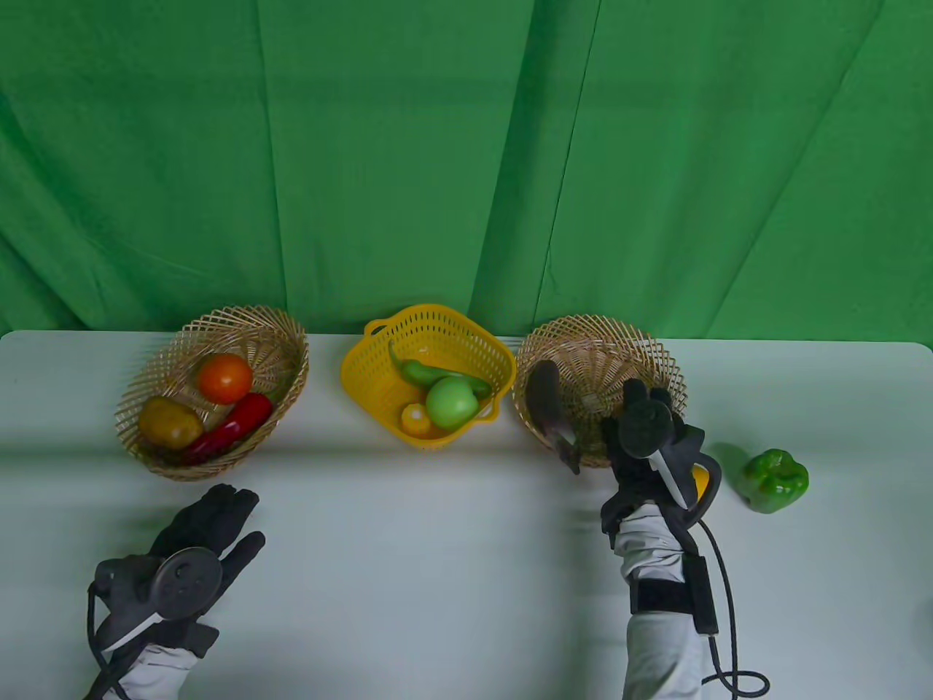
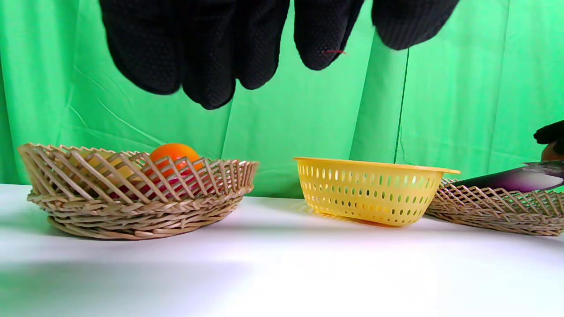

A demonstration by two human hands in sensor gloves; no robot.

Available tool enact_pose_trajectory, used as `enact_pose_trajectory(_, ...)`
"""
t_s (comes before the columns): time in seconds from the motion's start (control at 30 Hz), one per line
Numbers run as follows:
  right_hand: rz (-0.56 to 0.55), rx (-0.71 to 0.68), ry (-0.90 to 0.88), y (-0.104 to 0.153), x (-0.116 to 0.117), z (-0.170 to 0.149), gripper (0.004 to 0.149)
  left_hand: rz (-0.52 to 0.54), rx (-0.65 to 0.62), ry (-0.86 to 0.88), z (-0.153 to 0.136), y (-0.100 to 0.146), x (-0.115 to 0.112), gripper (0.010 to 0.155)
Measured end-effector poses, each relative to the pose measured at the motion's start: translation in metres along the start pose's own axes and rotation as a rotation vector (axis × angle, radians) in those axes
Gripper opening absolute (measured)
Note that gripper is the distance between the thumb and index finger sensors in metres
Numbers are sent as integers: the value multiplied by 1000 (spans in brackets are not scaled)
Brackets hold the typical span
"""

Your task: Place 10 objects into 3 containers, with green background

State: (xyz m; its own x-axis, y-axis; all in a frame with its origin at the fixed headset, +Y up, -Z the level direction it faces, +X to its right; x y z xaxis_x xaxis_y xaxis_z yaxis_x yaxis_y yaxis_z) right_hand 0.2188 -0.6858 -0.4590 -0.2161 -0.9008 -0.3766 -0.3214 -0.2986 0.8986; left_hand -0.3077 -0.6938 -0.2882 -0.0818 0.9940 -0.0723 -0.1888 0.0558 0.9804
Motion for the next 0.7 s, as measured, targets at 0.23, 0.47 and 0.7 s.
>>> enact_pose_trajectory(0.23, 47, 12, 22, -6, 15, 6, 70, -9, 4, -2, 0, -1, -1, 62)
enact_pose_trajectory(0.47, 83, 27, 21, -8, 18, 5, 74, -12, 4, -4, 1, -1, -1, 62)
enact_pose_trajectory(0.7, 47, 11, -12, -5, 3, -6, 72, -8, 3, -4, 1, -1, 1, 62)
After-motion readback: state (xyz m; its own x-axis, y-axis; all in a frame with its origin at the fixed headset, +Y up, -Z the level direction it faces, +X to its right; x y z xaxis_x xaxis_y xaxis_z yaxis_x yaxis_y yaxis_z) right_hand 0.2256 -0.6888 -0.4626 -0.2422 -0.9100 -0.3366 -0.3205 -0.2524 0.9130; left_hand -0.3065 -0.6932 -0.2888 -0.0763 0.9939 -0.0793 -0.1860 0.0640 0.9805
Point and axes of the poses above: the tracker on the back of each hand, its own z axis roughly to the thumb side, its own y axis roughly from the fingertips to the wrist, x = y × z, the point moved 3 cm from there along -y, roughly from the wrist to the fingertips, and after that the axes turned 15 degrees about -z, right-handed, at the moved point
